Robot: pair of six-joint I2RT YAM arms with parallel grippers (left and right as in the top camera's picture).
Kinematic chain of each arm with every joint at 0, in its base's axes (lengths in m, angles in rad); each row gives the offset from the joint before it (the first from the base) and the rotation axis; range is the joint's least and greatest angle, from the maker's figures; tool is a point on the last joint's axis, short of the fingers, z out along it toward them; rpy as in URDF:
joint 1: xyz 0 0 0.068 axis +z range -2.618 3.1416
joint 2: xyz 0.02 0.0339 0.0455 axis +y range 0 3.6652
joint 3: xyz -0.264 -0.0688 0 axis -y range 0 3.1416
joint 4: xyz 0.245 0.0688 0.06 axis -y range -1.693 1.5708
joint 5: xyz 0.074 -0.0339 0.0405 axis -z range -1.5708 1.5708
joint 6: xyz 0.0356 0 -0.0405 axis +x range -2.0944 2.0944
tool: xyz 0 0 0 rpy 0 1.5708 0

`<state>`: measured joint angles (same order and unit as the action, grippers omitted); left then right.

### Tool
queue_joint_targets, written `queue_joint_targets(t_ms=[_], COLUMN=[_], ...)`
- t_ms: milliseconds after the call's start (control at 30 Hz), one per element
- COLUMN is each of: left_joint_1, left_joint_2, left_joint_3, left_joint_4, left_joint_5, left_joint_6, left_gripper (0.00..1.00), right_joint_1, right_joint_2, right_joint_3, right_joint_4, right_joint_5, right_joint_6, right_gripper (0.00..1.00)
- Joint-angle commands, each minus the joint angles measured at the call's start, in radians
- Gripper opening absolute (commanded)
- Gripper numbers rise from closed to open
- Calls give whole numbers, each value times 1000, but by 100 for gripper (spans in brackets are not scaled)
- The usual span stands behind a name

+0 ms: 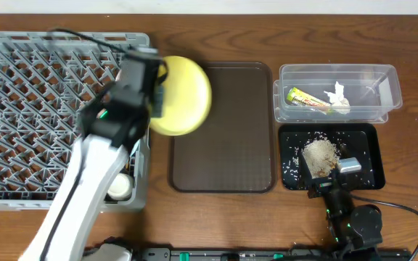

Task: Sort waste into correct bins and load items into the dishwasher
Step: 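Grasp the yellow plate edge with left gripper and lift, then insert the yellow plate upright between the rack tines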

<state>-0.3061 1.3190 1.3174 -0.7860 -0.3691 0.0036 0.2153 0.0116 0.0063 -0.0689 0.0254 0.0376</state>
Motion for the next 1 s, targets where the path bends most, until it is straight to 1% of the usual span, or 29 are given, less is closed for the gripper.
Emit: queue_joint_targets(t_ms=[0, 133, 233, 267, 333, 400, 433, 500, 567, 700, 867, 967], left_joint_1=[5, 39, 73, 91, 131, 185, 200, 236, 245, 246, 246, 246], left_joint_2=[-34, -26, -19, -16, -15, -13, -11, 6, 32, 107, 207, 249], left_joint_3=[2, 2, 2, 2, 0, -15, -23, -53, -60, -60, -60, -60], left_joint_4=[-13, 44, 99, 111, 111, 111, 115, 172, 203, 209, 235, 278], left_joint_5=[-385, -489, -584, -612, -620, -620, -620, -619, -603, -583, -586, -613], left_joint_6=[273, 562, 637, 640, 626, 550, 532, 525, 526, 526, 526, 554], left_gripper=[6, 6, 6, 6, 6, 6, 6, 6, 6, 6, 6, 6], right_joint_1=[-14, -14, -14, -14, -14, -14, -14, -14, -14, -14, -14, -14], right_joint_2=[-5, -5, -5, -5, -5, -5, -5, -5, -5, -5, -5, -5], right_joint_3=[-1, -1, -1, -1, -1, -1, -1, -1, -1, -1, -1, -1], right_joint_4=[-3, -3, -3, -3, -3, -3, -3, -3, -3, -3, -3, -3], right_joint_5=[0, 0, 0, 0, 0, 0, 0, 0, 0, 0, 0, 0], right_joint_6=[2, 2, 2, 2, 2, 2, 2, 2, 2, 2, 2, 2], right_gripper=[99, 99, 99, 99, 99, 99, 99, 99, 99, 99, 99, 99])
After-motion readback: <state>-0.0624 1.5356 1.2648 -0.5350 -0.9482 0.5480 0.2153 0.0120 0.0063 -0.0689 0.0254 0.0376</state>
